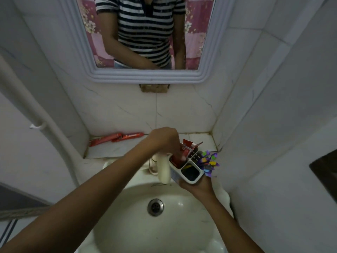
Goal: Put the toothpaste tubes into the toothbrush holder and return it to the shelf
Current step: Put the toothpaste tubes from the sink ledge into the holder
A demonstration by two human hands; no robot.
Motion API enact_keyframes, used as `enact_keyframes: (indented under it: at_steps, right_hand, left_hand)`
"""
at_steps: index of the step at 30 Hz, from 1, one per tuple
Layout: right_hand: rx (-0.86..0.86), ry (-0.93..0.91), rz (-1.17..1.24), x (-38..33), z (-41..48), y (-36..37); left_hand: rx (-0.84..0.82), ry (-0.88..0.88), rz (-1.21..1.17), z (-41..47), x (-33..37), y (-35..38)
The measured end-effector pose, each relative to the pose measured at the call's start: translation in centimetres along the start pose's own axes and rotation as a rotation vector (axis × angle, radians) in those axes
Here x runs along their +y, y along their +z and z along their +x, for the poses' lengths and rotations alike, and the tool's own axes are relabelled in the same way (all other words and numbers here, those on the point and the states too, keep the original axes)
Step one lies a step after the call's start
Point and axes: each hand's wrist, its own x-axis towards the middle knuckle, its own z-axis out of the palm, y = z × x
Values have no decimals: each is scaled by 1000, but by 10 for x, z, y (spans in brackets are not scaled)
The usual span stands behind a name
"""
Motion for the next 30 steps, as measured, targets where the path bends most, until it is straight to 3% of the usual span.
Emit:
enact_keyframes:
  at_steps: [2, 5, 9, 14, 22, 26, 30]
  right_hand:
    - [-102, 61, -64, 2, -1, -5]
    - [-85, 53, -42, 5, -4, -8]
    - [114, -28, 97, -1, -6, -8]
    - [115, -17, 110, 4, -3, -10]
    - [102, 15, 125, 6, 0, -10]
    - [83, 18, 146, 13, 3, -9]
    - [95, 47, 111, 11, 2, -11]
  left_hand:
    - [129, -28, -246, -5, -35, -13]
    - [353, -204, -177, -3, -102, -9]
    - [173, -382, 55, 13, -164, 31]
    - [216, -364, 221, 30, -197, 64]
    - [225, -328, 496, 54, -187, 69]
    - [270, -249, 250, 43, -160, 42]
    - [588, -99, -93, 6, -107, -10]
